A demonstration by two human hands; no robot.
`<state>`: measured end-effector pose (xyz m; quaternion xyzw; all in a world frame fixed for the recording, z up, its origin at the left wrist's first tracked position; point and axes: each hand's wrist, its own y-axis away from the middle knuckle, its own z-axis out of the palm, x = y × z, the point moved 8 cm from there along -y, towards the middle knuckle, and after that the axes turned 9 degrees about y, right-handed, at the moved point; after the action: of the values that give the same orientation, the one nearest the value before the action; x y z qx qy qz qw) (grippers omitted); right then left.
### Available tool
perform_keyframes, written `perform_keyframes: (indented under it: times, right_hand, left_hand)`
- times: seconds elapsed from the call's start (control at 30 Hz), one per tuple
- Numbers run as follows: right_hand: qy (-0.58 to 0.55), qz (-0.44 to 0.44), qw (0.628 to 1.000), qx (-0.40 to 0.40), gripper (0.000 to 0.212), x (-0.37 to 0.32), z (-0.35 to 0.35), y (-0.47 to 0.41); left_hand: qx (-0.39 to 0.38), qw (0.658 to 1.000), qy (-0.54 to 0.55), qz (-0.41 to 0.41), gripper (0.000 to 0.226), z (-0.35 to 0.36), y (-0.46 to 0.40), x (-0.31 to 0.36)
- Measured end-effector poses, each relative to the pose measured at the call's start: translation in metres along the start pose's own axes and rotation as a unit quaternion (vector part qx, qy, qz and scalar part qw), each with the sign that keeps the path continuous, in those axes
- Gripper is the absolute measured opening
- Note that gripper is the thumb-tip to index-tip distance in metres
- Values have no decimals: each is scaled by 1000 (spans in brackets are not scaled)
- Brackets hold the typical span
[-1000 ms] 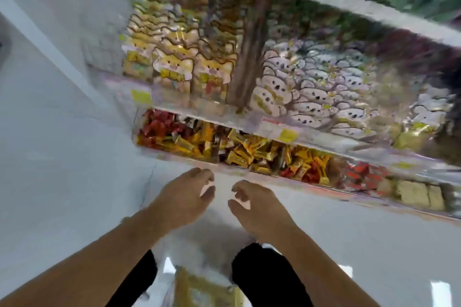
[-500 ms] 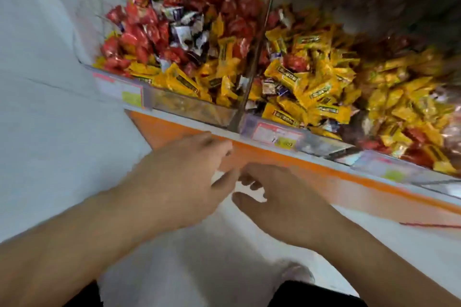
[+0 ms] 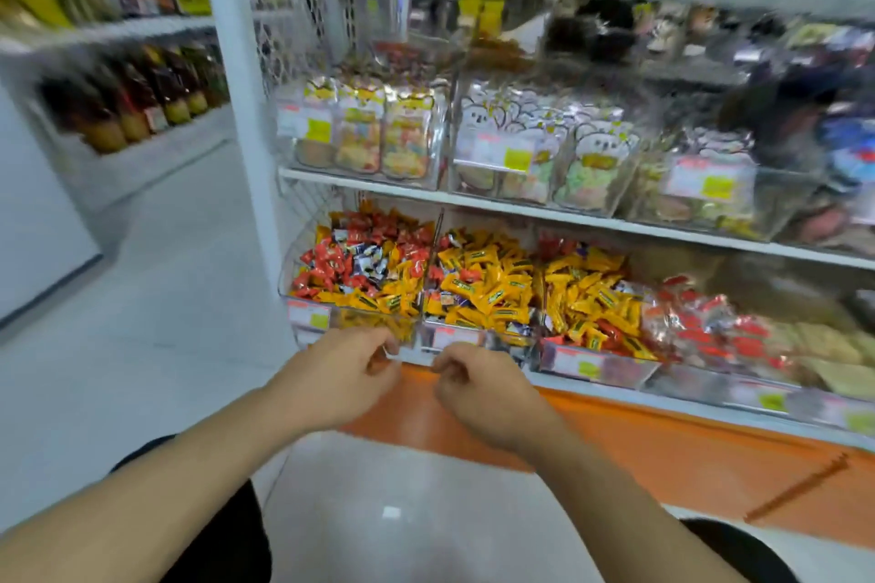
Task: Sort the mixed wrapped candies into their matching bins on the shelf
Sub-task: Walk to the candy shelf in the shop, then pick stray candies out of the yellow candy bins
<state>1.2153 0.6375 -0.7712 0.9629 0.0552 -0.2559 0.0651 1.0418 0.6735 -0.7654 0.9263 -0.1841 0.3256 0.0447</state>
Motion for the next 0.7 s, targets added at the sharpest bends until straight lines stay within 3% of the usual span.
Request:
perform_keyframes:
  times: [0.2, 0.47, 0.6, 0.7]
  right_hand:
    - [14, -31, 999, 39, 13, -16, -25, -1]
    - [43, -70, 996, 25, 8, -33, -3, -62]
    - [46, -86, 994, 42, 4, -34, 0, -115]
    - [24, -91, 994, 62, 13, -29, 1, -151]
  left_hand:
    - [32, 999, 16, -38, 10, -23, 12, -13]
    - [85, 994, 40, -56, 7, -36, -28, -62]
    - [148, 987, 24, -66, 20, -52, -96, -95]
    - [162, 984, -12, -71, 35, -54, -145, -122]
